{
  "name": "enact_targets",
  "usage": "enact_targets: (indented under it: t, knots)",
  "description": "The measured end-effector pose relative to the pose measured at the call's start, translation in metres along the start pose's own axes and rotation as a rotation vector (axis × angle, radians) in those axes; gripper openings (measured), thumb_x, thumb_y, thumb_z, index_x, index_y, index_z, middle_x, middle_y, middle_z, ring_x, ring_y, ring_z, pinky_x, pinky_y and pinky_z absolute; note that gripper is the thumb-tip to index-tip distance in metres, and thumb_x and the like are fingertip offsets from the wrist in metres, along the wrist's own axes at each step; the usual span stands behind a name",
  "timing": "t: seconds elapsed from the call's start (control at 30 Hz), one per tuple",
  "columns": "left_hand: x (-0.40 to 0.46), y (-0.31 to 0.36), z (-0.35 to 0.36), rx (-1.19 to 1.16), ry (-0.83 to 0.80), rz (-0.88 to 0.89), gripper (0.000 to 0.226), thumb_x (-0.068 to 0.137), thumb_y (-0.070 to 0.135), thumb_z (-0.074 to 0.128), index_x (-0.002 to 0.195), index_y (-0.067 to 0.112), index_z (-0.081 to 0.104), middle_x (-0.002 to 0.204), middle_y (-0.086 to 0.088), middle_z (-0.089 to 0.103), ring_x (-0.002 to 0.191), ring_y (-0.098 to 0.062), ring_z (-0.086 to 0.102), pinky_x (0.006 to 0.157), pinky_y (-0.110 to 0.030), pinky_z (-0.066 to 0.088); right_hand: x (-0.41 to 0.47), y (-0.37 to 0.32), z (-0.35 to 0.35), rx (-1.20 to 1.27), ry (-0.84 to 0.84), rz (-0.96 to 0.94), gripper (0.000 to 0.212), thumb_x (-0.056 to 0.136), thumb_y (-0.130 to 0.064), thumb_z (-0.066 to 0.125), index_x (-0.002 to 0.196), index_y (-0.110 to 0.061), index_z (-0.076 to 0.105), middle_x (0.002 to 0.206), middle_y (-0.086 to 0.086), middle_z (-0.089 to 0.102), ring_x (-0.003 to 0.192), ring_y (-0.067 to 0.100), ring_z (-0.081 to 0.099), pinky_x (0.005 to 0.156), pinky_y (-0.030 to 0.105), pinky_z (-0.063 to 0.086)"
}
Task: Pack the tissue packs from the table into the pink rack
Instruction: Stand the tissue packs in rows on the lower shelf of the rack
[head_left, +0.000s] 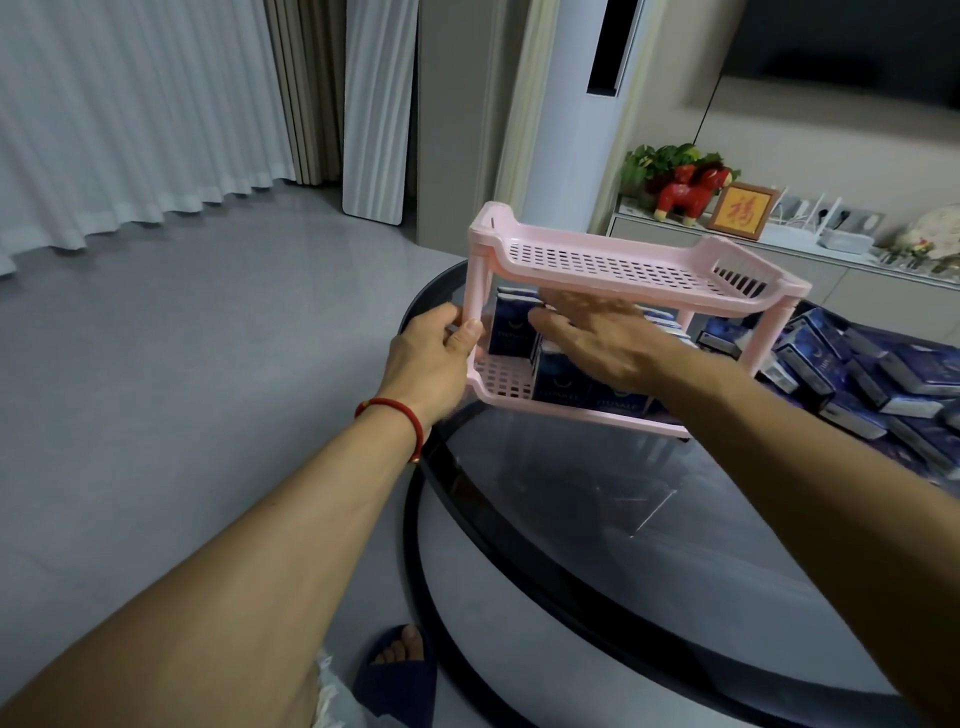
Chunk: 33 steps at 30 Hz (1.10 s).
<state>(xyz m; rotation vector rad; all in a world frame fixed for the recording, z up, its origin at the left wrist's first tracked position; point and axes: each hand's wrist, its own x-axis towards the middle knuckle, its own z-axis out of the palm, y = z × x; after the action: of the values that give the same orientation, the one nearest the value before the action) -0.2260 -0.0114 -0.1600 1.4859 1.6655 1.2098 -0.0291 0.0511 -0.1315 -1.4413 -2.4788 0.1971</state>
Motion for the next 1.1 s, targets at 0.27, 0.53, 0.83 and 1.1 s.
enact_targets:
  t: [0.27, 0.53, 0.83, 1.1]
  knots:
    - [-0.004, -0.009, 0.004, 0.027, 0.018, -0.013, 0.021, 0.106, 0.034, 0.052, 0.106, 0.019, 0.067, 0.103, 0.001, 0.075, 0.094, -0.022, 0.072, 0.086, -0.051, 0.061, -0.129, -0.004, 0.005, -0.253, -0.050, -0.235, 0.056, 0.100, -0.050, 0.046, 0.151, -0.027, 0.041, 0.160, -0.001, 0.038, 0.146, 0.017, 0.036, 0.119, 0.036, 0.031]
    - [-0.012, -0.016, 0.009, 0.025, 0.003, -0.019, 0.016, 0.105, 0.035, 0.054, 0.110, 0.027, 0.066, 0.108, 0.003, 0.074, 0.097, -0.019, 0.073, 0.087, -0.048, 0.062, -0.175, 0.045, 0.014, -0.187, 0.039, -0.060, 0.029, 0.095, -0.035, 0.060, 0.123, -0.027, 0.065, 0.128, -0.005, 0.062, 0.116, 0.014, 0.058, 0.098, 0.029, 0.049]
    - [-0.062, 0.010, 0.029, 0.105, 0.154, -0.066, 0.026, 0.086, 0.014, 0.068, 0.107, 0.019, 0.054, 0.109, -0.005, 0.065, 0.095, -0.020, 0.061, 0.066, -0.025, 0.042, -0.197, 0.152, 0.001, -0.283, 0.343, 0.858, 0.037, 0.092, -0.033, 0.058, 0.122, -0.010, 0.055, 0.127, 0.016, 0.054, 0.120, 0.036, 0.049, 0.101, 0.056, 0.039]
    - [-0.109, 0.045, 0.095, 0.038, -0.175, 0.166, 0.029, 0.083, 0.003, 0.066, 0.101, 0.024, 0.059, 0.101, 0.005, 0.064, 0.090, -0.012, 0.062, 0.075, -0.015, 0.043, -0.216, 0.152, 0.007, -0.161, 0.264, 0.860, 0.044, 0.090, -0.048, 0.069, 0.116, -0.015, 0.053, 0.125, 0.020, 0.059, 0.111, 0.039, 0.052, 0.090, 0.050, 0.049]
